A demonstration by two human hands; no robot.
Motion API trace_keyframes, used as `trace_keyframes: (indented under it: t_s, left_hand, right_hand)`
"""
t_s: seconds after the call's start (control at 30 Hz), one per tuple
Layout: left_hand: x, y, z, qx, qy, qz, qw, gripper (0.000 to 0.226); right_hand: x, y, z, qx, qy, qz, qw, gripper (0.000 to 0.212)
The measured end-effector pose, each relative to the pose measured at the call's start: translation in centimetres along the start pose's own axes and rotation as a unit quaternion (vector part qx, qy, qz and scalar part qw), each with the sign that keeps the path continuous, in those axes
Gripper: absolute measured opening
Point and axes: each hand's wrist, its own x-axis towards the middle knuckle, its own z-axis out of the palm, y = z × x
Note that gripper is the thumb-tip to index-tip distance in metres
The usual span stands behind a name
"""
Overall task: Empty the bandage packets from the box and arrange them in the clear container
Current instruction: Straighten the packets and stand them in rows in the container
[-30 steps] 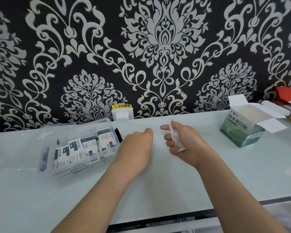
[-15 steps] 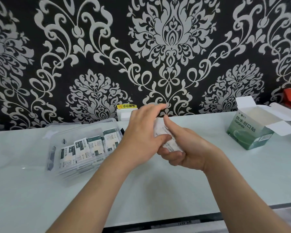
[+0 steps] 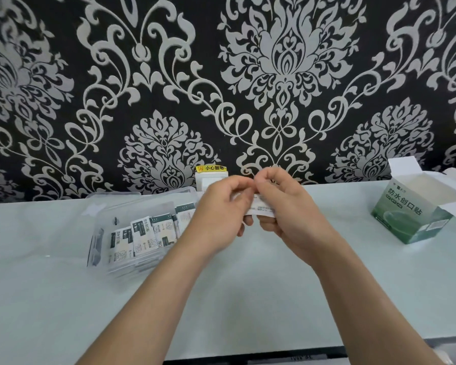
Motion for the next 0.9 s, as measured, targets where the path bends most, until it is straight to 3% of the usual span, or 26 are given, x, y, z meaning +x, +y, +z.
trace_keyframes:
  t_s: [0.17, 0.37, 0.5, 0.7, 0.9]
  left_hand:
    - [0.0, 0.7, -2.4, 0.006, 0.030, 0.004, 1.000, 0.024]
    - [-1.0, 1.0, -6.6, 0.074, 0.004, -0.025, 0.997, 0.032]
    - [-1.4, 0.5, -8.8, 0.072, 0.041, -0.022, 0.996, 0.040]
    - [-2.1, -0.3, -11.6, 0.019, 0.063, -0.060, 0.996, 0.029]
    - [-2.0, -2.1, -13.9, 0.055, 0.103, -0.060, 0.991, 0.030]
  right_hand:
    - [0.3, 0.0, 0.3, -0.001, -0.026, 0.005, 1.000, 0.019]
    - [1.0, 0.6, 2.1, 0.037, 0.015, 0.010, 0.999, 0.015]
    - [1.3, 0.7, 4.3, 0.072, -0.027, 0.024, 0.997, 0.018]
    - [1.3, 0.8, 7.0, -0.056, 0.006, -0.006, 0.998, 0.017]
    - [1.3, 0.6, 9.8, -0.074, 0.029, -0.030, 0.996, 0.017]
